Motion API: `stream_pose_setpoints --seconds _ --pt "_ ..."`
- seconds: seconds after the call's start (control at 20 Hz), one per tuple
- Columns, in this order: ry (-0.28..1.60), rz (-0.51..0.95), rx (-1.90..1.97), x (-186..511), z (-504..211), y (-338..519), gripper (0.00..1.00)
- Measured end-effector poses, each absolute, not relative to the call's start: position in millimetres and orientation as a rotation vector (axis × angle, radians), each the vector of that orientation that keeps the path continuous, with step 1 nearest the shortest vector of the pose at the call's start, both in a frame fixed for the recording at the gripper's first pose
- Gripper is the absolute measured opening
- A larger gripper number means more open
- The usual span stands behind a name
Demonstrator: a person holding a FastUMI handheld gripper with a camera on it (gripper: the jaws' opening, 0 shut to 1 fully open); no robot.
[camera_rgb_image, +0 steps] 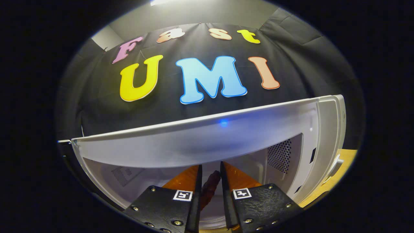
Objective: Open the microwave, put the food inside, and close the microwave door.
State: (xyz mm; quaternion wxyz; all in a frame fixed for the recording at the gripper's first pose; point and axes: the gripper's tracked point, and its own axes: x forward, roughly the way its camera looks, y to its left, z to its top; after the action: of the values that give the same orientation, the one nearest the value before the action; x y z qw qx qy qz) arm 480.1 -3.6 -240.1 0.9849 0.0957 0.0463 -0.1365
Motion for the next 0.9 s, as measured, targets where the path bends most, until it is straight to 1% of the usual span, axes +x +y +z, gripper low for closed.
stream_pose_setpoints --seconds 0.2,0.3,0.4,0.65,0.9 --pt "0.098 -0.265 0.135 478 -243 -3 0.31" --pt "0.131 -0.2 0.153 470 -246 13 0.33" --pt "0.165 -0.118 0.164 454 -245 37 0.34" --pt "0.214 0.096 0.159 396 -219 93 0.34" --pt "0.22 0.203 0.072 324 -183 131 0.34"
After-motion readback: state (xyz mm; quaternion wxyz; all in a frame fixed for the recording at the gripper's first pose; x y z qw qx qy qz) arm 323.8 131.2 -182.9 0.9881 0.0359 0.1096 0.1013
